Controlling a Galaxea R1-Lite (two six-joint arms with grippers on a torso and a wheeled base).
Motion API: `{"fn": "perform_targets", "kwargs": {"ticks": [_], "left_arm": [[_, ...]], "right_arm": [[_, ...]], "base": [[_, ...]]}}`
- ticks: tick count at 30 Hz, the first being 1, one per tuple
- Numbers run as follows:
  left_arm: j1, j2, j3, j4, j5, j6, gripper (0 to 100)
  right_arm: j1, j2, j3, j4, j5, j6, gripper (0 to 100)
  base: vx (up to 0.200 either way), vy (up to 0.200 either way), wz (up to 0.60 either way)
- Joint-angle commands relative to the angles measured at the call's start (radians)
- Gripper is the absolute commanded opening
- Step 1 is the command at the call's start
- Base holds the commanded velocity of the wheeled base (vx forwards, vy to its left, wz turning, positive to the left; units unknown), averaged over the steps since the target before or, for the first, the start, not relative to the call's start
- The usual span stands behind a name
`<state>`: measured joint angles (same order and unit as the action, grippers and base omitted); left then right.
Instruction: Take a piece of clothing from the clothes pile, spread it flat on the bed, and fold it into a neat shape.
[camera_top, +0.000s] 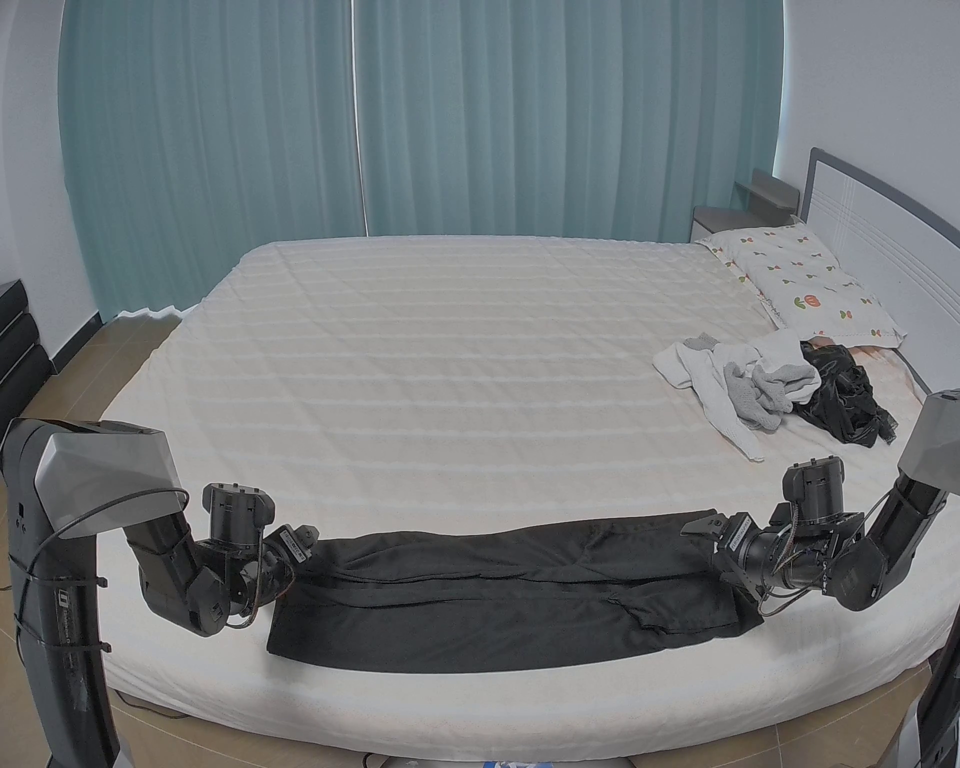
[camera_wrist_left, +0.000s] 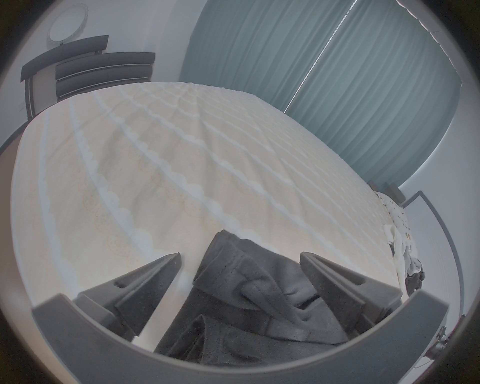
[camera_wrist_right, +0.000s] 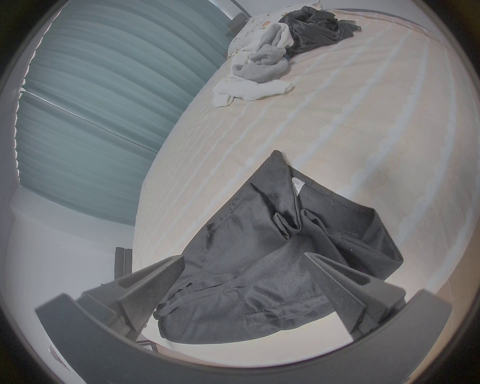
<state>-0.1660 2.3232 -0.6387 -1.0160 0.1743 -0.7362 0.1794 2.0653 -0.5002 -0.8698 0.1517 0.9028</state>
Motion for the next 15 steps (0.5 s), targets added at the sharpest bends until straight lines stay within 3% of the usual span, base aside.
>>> {"fn": "perform_targets", "kwargs": {"ticks": [1, 6, 10, 15], "left_arm": [[-0.006, 0.007, -0.007, 0.008, 0.001, 0.0, 0], [-0.009, 0.007, 0.001, 0.019, 0.005, 0.004, 0], [-0.004, 0.001, -0.002, 0.011, 0.05, 0.003, 0], [-0.007, -0.015, 0.002, 0.008, 0.065, 0.004, 0]], "right_arm": [[0.003, 0.018, 0.008, -0.005, 0.0, 0.001, 100], [0.023, 0.018, 0.011, -0.005, -0.004, 0.045, 100], [0.074, 0.022, 0.0, 0.005, -0.05, 0.122, 100], [0.135, 0.036, 0.0, 0.009, -0.098, 0.159, 100]], "base": [[0.0, 0.0, 0.0], [0.0, 0.0, 0.0], [0.0, 0.0, 0.0], [0.0, 0.0, 0.0]]}}
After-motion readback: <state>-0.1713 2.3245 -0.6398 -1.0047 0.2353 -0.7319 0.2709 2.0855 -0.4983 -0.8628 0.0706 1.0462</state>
